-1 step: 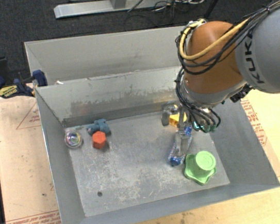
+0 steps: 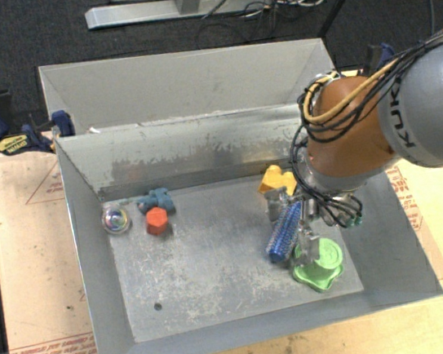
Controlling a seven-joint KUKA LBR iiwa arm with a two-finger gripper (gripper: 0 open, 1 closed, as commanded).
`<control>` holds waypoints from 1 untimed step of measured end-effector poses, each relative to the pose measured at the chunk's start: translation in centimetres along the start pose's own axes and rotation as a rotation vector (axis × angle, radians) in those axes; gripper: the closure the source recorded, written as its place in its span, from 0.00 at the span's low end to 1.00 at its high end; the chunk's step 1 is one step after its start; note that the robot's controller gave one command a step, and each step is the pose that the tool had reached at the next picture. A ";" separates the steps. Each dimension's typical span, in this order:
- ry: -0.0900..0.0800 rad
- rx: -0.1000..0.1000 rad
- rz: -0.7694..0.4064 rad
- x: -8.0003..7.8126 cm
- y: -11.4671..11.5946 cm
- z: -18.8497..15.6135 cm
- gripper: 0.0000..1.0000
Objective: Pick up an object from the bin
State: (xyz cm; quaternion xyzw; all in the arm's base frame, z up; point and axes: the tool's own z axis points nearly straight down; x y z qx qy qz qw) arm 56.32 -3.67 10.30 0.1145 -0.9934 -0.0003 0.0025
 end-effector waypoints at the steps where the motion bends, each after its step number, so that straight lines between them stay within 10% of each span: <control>1: -0.007 0.002 -0.428 -2.8 -2.1 3.3 0.00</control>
Offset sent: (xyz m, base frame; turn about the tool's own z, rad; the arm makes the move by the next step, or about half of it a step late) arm 0.0315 -0.0146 -0.0319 -0.4306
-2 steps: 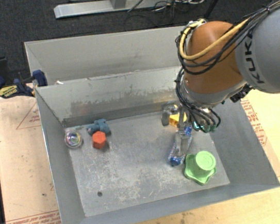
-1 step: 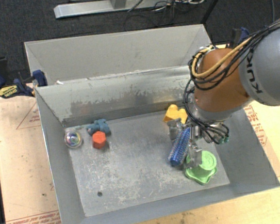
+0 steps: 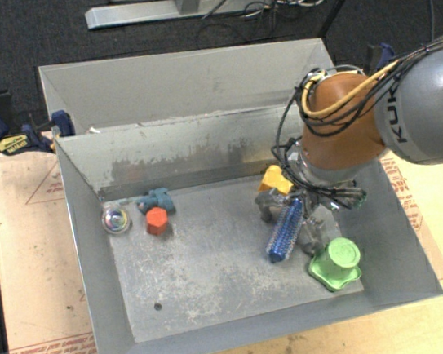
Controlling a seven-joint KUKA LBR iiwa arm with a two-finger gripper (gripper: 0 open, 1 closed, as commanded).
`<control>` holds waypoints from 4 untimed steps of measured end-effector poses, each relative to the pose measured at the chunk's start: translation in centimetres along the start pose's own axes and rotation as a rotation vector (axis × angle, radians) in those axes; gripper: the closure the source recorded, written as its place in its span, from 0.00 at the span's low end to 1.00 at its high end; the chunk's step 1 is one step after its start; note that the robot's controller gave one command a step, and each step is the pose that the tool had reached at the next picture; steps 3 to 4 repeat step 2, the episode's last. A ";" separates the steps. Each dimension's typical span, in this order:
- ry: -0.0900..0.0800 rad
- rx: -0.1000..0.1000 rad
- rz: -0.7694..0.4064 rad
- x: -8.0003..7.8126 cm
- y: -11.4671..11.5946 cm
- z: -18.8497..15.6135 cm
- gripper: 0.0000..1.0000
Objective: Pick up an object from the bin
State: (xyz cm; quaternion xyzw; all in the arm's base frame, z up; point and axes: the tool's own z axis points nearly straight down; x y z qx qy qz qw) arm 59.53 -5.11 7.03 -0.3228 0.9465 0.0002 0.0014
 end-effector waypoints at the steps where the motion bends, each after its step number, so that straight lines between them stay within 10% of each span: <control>1: -0.001 -0.003 -0.001 -0.1 0.2 0.0 1.00; 2: -0.004 0.005 -0.022 1.8 1.9 -16.6 1.00; 4: -0.004 0.005 -0.022 1.8 1.9 -16.6 1.00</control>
Offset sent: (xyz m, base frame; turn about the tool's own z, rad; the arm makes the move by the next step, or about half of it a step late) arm 0.0000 0.0000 0.0000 0.0000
